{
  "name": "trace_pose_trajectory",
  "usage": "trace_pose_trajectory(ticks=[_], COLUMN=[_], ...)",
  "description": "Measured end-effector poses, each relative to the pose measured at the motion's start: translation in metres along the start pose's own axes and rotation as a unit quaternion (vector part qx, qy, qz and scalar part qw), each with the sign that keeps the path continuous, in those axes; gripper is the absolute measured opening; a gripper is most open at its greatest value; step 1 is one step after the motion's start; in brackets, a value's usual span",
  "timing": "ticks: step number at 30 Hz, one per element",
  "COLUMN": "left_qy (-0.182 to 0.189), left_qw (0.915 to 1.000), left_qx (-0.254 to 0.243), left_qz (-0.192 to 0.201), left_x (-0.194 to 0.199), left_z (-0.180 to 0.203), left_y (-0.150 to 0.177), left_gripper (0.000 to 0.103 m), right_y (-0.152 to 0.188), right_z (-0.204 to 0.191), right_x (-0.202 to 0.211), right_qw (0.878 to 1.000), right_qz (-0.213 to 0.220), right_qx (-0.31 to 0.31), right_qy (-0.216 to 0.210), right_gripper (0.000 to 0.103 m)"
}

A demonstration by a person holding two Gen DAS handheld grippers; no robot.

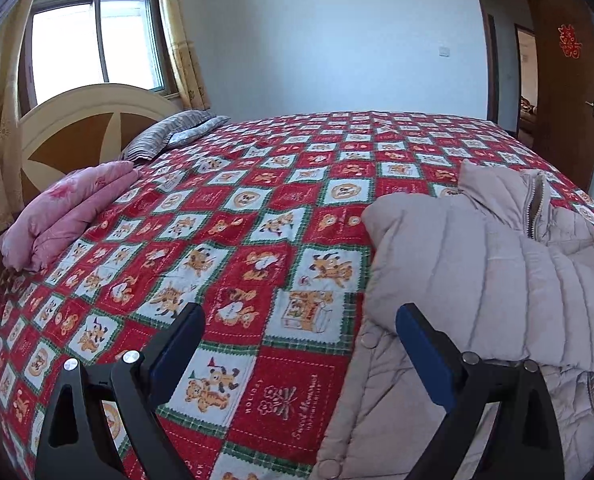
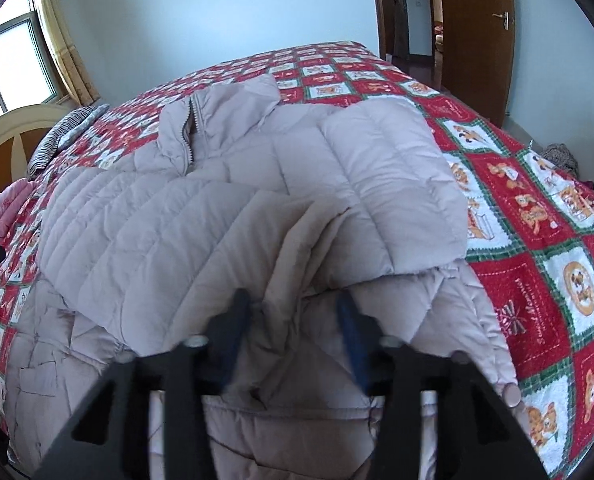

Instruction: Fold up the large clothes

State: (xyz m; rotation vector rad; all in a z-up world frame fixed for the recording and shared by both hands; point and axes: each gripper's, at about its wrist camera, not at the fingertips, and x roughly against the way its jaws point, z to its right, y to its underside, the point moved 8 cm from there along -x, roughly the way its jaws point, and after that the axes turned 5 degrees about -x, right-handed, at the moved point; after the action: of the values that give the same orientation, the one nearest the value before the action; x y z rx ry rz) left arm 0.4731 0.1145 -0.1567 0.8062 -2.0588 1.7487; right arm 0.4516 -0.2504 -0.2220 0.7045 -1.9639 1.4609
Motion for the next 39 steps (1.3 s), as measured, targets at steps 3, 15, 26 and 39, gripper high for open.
trace_pose_trajectory(ticks=[3, 15, 26, 39], left_qy=[0.018, 0.052, 0.112, 0.111], left_qw=[0.9993, 0.9916, 0.9899, 0.9897], left_qx=[-0.019, -0.112, -0.056, -0.056], left_qz=[0.026, -0.039, -0.066, -0.072], left_x=[0.008, -0.073, -0.101, -0.104], left_z=[0.030, 0.141, 0.135, 0.137], left_y=[-0.023, -0.024, 0.002, 0.006], left_gripper=[0.096, 0.097, 0.102, 0.102], right_y=[-0.017, -0.025, -0.001, 0.002], right_z=[0.009, -0.042, -0.039, -0.043], right_x=[0.024, -0.037, -0.055, -0.060], right_qw=[0.998, 0.999, 0.998, 0.996], right_qz=[0.059, 0.008, 0.005, 0.012], right_qx=[-0.018, 0.035, 0.060, 0.076], right_qy=[0.035, -0.002, 0.026, 0.055], right_gripper=[0.065, 0.044, 0.045, 0.045])
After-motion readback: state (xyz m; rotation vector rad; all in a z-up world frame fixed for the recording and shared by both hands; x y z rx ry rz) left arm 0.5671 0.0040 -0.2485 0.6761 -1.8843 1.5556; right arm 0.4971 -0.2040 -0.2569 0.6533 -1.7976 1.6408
